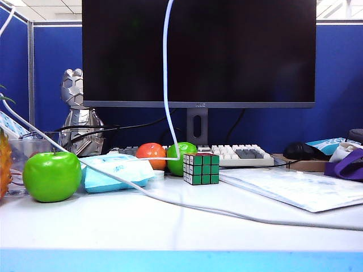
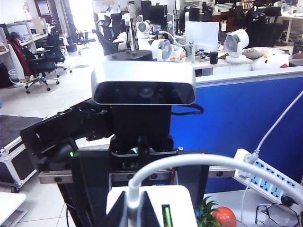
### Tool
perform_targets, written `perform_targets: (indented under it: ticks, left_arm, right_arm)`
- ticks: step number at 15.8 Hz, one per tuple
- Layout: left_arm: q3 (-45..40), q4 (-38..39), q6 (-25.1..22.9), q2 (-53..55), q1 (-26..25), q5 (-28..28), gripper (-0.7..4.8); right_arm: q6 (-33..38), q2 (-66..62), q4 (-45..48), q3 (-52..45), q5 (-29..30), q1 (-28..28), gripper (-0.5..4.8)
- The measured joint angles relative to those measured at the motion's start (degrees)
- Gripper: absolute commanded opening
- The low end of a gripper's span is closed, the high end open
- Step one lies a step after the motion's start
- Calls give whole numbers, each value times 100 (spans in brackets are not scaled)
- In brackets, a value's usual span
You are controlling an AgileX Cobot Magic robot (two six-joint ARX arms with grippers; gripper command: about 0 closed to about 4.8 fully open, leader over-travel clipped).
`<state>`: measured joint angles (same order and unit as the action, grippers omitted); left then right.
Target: Pick up the Type-C charging cable and the charging base, insert one end of the Type-C charger into the corresponding slot on the base, and finally place the plugged-in charger back on the table.
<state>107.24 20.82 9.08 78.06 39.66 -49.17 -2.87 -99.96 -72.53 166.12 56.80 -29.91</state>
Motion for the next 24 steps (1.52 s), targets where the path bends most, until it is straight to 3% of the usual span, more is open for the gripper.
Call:
perform_targets:
  ticks: [20,21,22,24]
  left_arm:
    - [-17,-518,109,0,0,-81,-6]
    - [-17,-516,109,0,0,-81,-6]
    - [-20,-516,109,0,0,-81,-6]
    - [-15,-557,153,-22,-17,-66,-6]
  right_arm:
    - [-13,42,177,-9,46,-2,0]
    - [-4,42,177,-9,46,-2,6]
    - [-2,44,177,-9,44,-2,115]
    - [-7,94,68,-15,-35,2,117]
